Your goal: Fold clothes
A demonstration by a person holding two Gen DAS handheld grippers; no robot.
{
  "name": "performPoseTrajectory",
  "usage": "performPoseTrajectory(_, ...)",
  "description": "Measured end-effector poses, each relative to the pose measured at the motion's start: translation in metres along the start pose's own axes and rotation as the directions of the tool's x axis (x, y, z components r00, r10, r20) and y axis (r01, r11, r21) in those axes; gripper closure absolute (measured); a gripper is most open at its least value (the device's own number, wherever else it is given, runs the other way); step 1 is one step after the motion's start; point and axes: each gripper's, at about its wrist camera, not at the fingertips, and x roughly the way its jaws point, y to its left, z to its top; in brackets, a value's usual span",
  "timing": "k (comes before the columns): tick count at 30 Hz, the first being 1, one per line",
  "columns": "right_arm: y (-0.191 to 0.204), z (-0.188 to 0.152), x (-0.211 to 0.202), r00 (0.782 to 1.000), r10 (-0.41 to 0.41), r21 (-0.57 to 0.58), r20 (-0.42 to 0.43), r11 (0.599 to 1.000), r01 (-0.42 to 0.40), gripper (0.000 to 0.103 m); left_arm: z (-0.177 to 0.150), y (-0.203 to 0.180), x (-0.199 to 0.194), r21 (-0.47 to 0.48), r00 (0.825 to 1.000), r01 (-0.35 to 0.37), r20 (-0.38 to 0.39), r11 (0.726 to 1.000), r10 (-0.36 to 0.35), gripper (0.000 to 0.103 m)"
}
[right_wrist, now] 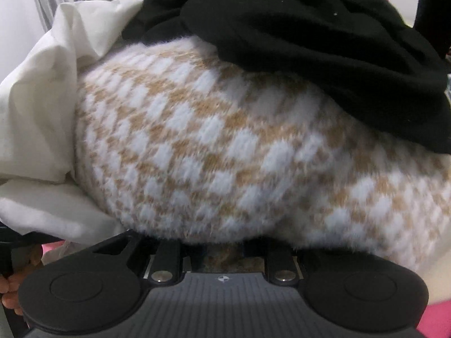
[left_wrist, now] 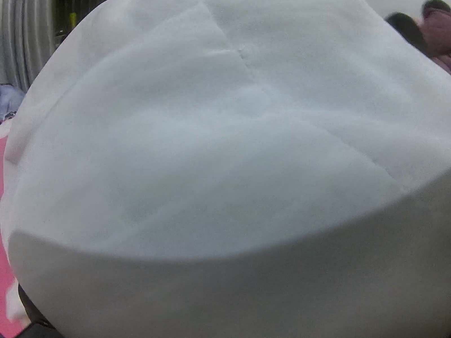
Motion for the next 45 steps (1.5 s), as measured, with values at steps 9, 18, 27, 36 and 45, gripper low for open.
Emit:
performPoseTrajectory(9, 0.014, 0.019, 0.031, 0.999, -0.038, 0.011, 0.011, 0.999, 0.038, 0.084, 0.007, 0.010, 0.019, -0.047, 0.993, -0.115, 0.034, 0.992, 0.116, 0.047)
performPoseTrajectory(18, -0.014, -0.005, -0.074, 0.993, 0.085, -0.049, -0.084, 0.995, -0.089, 0.053, -0.055, 0.028, -0.104, 0.130, 0.998, 0.001, -0.067, 0.992, 0.007, 0.043)
performPoseTrajectory(27, -0.016, -0.035, -0.157, 0.944, 0.269, -0.139, -0.190, 0.944, -0.298, 0.052, -0.103, 0.090, -0.188, 0.116, 0.985, -0.011, -0.167, 0.993, 0.030, 0.040)
performPoseTrajectory(36, 0.059, -0.079, -0.133, 0.905, 0.261, -0.359, -0.336, 0.853, -0.379, 0.052, -0.148, 0.166, -0.250, 0.198, 0.931, -0.199, -0.267, 0.960, 0.249, 0.040)
performPoseTrajectory(45, 0.074, -0.066, -0.146, 0.911, 0.264, -0.408, -0.318, 0.829, -0.382, 0.052, -0.210, 0.294, -0.392, 0.134, 0.703, -0.603, -0.379, 0.787, 0.602, 0.040)
